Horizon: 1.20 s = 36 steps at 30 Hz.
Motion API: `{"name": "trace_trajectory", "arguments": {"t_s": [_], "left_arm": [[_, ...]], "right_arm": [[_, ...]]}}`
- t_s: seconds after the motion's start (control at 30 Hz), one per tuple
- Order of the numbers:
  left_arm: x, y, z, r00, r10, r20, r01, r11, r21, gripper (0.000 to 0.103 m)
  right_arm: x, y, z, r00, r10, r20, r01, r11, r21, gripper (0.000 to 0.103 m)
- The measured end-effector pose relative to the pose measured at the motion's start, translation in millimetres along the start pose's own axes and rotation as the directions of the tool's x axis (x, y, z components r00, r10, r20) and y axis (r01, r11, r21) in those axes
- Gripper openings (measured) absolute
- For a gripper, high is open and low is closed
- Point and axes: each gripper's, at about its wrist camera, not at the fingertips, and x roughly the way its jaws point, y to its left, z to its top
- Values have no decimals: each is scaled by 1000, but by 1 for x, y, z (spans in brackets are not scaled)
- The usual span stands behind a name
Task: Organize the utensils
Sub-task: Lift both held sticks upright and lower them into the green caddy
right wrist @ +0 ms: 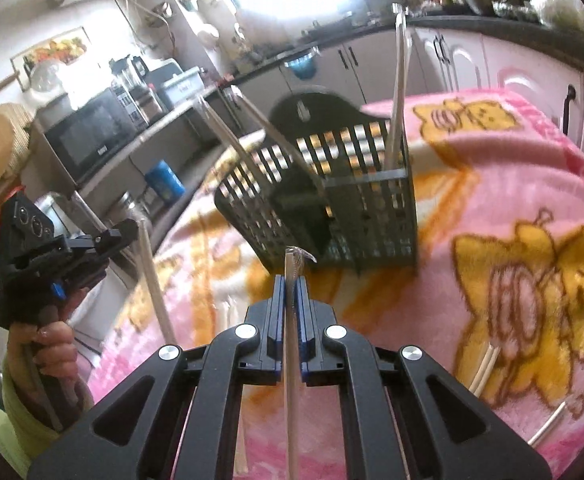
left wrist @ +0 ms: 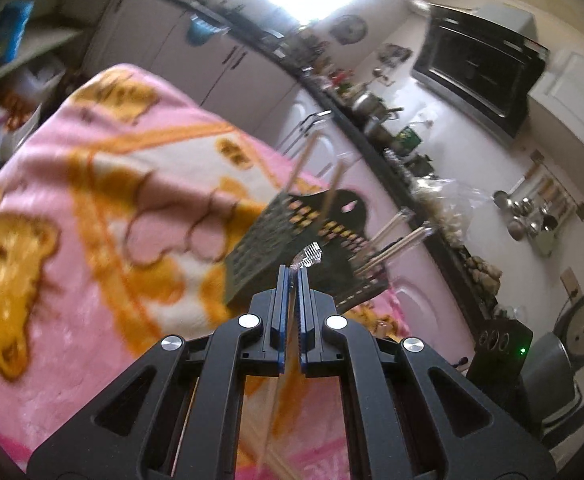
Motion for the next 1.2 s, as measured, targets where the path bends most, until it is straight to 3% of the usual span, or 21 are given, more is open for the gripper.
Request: {"name": "trace_trajectory", "arguments": {"t_s": [0.33,0.67,0.93,1.2], "left_arm": [[4,-53,24,996,-76,47,71,992,107,0],[5,-95,58,985,-116,129,90,977,192,0],[0,-115,86,970,-118,212,66,969,238,0],[-1,-113,103,955,-72,287,-1,969,248,0]], "right_arm": [[-30,3,27,991,18,136,-17,1000,-9,6],[-49,4,62,968,-11,251,20,999,-33,6],[-57,2,99,939,-35,341,56,997,-54,6],[-54,-1,135,904,-44,425,70,997,-45,6]]}}
